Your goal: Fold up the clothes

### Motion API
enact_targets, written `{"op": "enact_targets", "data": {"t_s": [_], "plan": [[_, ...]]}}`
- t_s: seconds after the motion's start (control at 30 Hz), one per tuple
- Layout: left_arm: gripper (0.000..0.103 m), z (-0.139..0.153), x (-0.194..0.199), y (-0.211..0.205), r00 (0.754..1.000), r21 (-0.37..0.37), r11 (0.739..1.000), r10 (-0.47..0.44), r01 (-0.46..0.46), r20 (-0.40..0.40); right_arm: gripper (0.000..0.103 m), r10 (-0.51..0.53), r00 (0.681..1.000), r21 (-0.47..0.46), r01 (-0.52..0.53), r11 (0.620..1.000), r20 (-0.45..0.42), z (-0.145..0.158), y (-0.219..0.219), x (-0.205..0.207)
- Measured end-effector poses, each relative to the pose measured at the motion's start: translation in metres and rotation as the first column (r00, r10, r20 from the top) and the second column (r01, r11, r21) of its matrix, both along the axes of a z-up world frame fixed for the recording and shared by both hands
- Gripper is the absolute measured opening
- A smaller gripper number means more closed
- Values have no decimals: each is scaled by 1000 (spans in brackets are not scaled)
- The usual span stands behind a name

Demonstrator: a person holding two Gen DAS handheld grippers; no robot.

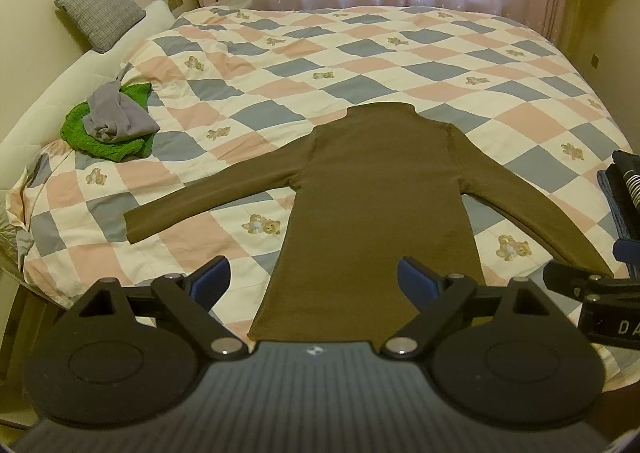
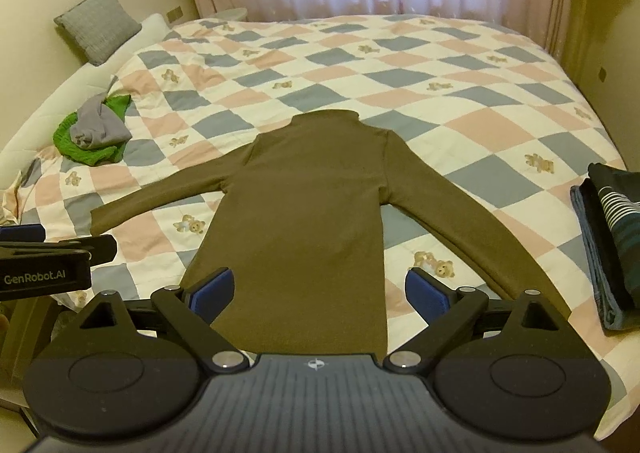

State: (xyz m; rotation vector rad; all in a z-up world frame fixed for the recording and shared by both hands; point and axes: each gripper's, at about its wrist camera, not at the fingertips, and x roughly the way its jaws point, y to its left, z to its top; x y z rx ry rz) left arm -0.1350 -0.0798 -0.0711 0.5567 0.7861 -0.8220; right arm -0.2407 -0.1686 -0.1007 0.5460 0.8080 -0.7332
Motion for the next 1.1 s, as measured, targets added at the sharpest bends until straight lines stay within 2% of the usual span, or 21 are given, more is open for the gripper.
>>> {"op": "enact_targets", "data": {"t_s": [0.33, 0.53, 0.7, 0.9, 1.1], "plan": [[91, -2, 3, -10, 1000, 9, 1000, 1, -1, -4, 96, -2, 1000, 13, 2, 1000, 4, -3, -13, 4], [93, -5, 19, -10, 1000, 20, 1000, 18, -18, -9, 96, 5, 1000, 31, -5, 999, -1, -8, -23, 11], [93, -15, 40, -9, 999, 20, 1000, 11, -10, -45, 96, -18, 1000, 59, 20, 998, -26, -17, -30, 20], [94, -41, 83, -3, 986, 5, 1000, 23, -22, -163, 96, -71, 995, 102, 78, 992, -70, -37, -43, 27], [94, -66, 165, 13, 957, 10, 990, 141, -143, -254, 96, -130, 982, 145, 150, 978, -137, -58, -64, 49]]}}
